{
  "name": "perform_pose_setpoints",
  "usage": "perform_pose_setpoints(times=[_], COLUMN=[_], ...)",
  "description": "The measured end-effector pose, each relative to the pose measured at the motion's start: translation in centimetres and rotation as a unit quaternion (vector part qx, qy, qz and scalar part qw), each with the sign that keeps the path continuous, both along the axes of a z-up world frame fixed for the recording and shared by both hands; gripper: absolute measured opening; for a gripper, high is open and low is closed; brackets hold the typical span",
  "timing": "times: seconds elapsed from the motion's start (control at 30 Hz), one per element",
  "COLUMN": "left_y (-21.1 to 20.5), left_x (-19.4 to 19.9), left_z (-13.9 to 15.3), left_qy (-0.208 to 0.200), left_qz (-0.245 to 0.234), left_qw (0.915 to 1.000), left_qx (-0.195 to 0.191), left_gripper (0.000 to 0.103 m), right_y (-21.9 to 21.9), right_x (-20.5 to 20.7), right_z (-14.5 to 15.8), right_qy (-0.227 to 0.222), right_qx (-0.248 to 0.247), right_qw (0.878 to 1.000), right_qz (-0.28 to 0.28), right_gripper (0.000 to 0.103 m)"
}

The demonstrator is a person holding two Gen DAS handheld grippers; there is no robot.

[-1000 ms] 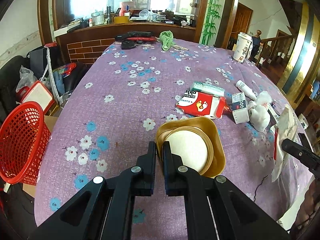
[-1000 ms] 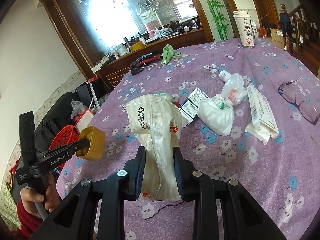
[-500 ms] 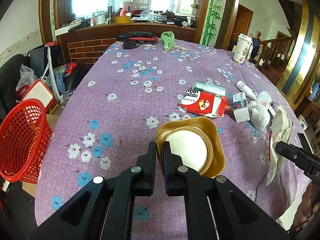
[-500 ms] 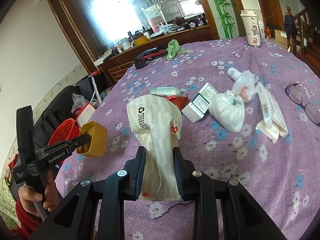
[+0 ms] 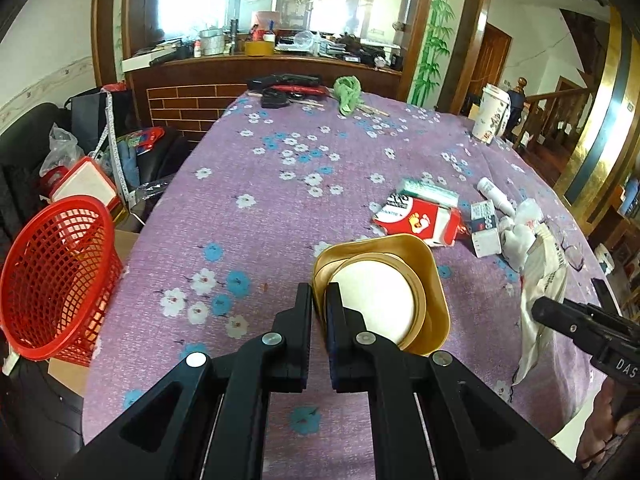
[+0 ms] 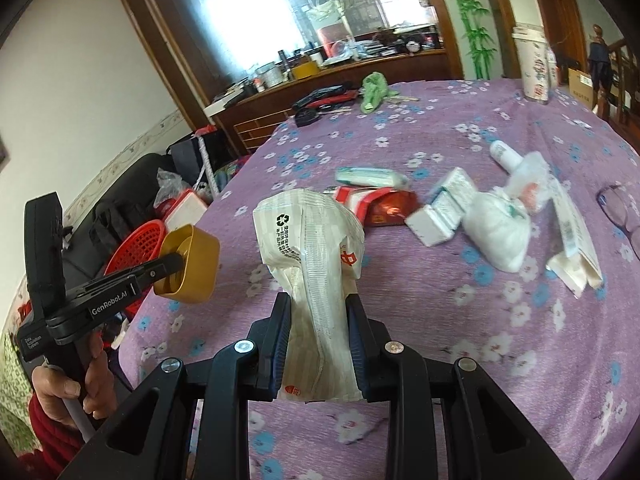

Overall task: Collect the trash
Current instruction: 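Carry the tape roll and paper bag to the red basket and release both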

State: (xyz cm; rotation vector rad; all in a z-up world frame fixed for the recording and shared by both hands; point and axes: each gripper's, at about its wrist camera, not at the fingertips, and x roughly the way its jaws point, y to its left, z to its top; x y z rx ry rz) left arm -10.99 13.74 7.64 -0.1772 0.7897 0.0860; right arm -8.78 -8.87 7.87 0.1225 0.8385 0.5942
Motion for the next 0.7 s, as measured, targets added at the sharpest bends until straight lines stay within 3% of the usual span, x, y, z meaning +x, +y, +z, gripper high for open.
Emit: perform_pose_setpoints(times=[0.4,0.7], left_y=[6.5,13.5], left_x=[-2.7,-5.7], left_z=[2.2,2.6], left_qy=[-0.031,-0.04], left_qz=[0.062,0.133], left_qw=[0.9975,0.9903], left_qx=[-0.008,-0.013], left_gripper=[0.007,0.007], right_y=[7.1,14.3], right_x=[0.0,-0.1], right_z=[1.4,2.2], right_qy=[-0.004,-0.01], right_qx=[-0.017,-0.03], right_qw=[0.997,0.99], right_qz=[0.074,0.139], right_gripper=[0.03,0.03])
